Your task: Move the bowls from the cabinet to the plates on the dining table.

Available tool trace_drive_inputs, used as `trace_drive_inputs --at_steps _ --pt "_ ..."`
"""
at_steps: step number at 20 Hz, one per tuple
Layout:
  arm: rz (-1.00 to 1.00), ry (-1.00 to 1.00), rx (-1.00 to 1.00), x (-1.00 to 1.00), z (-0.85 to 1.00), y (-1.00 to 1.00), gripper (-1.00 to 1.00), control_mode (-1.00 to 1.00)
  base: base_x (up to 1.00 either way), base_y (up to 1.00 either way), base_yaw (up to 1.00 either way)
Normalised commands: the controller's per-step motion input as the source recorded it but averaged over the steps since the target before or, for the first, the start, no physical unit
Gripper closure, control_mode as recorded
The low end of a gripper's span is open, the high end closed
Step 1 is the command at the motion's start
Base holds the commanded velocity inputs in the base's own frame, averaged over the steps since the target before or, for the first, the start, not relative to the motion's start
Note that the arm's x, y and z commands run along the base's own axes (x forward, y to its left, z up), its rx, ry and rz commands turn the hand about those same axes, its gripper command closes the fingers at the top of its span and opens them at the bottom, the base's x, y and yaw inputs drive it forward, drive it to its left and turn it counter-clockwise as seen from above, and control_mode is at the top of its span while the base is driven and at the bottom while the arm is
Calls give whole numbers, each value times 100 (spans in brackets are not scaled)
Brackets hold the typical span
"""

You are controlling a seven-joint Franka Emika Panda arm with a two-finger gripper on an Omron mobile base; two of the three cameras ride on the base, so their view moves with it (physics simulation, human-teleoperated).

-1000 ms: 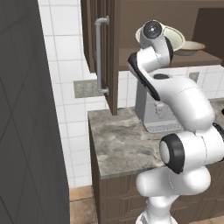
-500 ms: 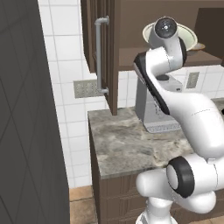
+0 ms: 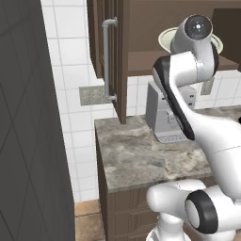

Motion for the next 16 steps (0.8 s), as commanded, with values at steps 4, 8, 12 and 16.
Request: trace_drive_inputs --at_steps 4,8,12,16 --pt "7 0 -5 -68 0 0 100 -100 0 0 0" --pt "6 0 -5 -58 0 0 100 -100 0 0 0" --pt "7 0 -5 -58 0 0 100 -100 0 0 0" --pt "6 0 -5 -58 0 0 100 -100 0 0 0"
